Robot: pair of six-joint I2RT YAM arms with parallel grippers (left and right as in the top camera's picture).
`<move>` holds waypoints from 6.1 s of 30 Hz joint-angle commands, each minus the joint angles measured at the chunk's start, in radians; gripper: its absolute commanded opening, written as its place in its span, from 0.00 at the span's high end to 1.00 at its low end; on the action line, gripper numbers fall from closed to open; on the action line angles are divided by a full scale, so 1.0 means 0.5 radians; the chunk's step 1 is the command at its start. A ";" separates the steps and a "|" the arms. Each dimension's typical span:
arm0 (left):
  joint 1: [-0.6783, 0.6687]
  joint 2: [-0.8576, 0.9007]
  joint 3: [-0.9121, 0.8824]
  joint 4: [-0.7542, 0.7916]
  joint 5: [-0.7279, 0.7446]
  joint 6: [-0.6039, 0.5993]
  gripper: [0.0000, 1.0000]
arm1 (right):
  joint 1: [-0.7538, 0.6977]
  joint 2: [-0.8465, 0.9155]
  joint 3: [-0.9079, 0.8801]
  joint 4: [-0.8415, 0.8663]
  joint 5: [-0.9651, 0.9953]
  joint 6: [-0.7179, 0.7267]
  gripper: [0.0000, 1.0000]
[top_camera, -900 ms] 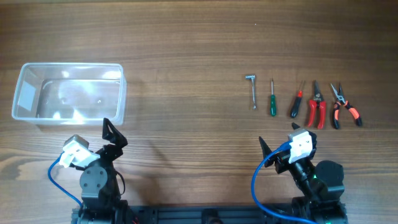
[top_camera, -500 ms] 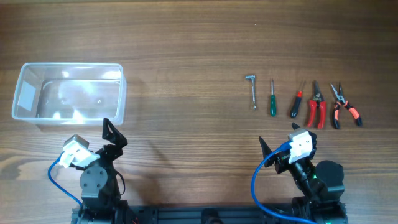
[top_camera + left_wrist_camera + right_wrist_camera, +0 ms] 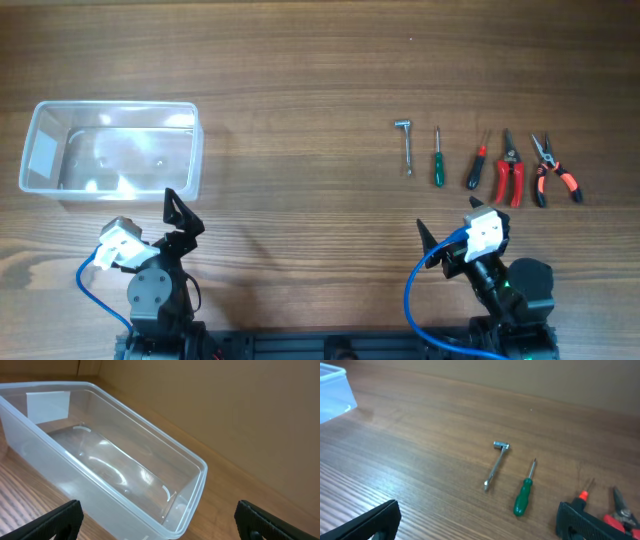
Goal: Pack container
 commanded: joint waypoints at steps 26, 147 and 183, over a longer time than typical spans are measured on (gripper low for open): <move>-0.005 1.833 1.858 -0.542 0.237 0.608 0.00 | -0.011 1.708 1.369 -0.135 -0.031 -0.011 0.00; -1.444 4.154 3.053 -0.807 0.767 -0.449 0.96 | -0.895 3.126 2.373 -1.157 0.066 0.713 0.00; -1.332 3.754 3.279 -0.717 0.790 -0.029 0.49 | -0.895 3.126 2.373 -1.095 0.067 0.713 0.00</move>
